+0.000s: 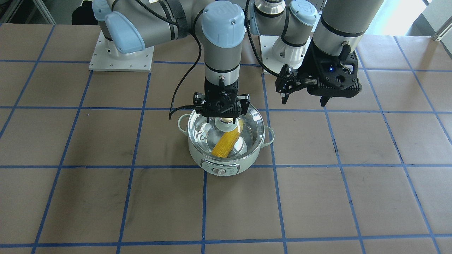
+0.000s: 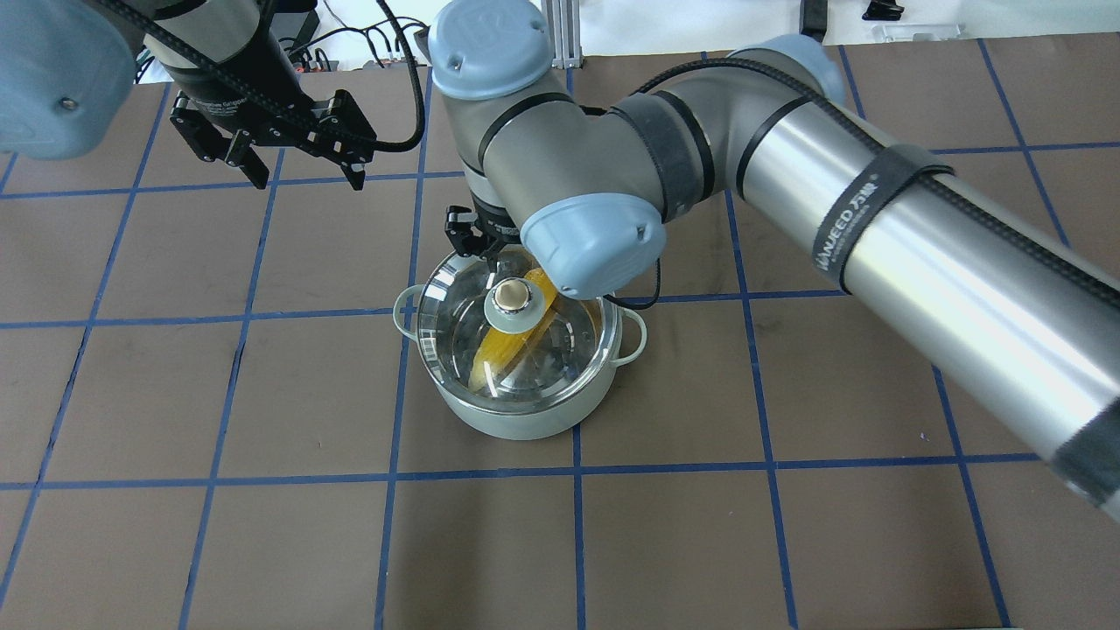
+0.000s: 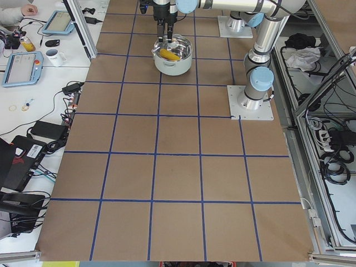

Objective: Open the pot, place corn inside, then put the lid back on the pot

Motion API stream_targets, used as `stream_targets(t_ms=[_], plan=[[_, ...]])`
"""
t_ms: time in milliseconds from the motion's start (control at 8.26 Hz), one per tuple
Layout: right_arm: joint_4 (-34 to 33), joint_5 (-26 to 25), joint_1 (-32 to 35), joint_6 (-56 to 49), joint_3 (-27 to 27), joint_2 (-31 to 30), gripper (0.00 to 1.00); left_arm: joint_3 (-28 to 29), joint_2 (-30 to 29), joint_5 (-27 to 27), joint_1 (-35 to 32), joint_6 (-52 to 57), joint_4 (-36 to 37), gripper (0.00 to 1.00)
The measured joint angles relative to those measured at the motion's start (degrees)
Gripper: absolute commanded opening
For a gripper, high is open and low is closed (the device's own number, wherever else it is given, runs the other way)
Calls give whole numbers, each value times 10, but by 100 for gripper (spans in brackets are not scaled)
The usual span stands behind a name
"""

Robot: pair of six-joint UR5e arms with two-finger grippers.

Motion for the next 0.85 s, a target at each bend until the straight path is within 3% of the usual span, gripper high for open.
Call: stream_targets(t_ms=[363,847], plan=[[77,-3,-69,-74,0,-91,100,-8,2,0,-1,-1,2,100],[167,-2,-219,-193,2,-173,100,-8,4,0,-4,-2,1,100]])
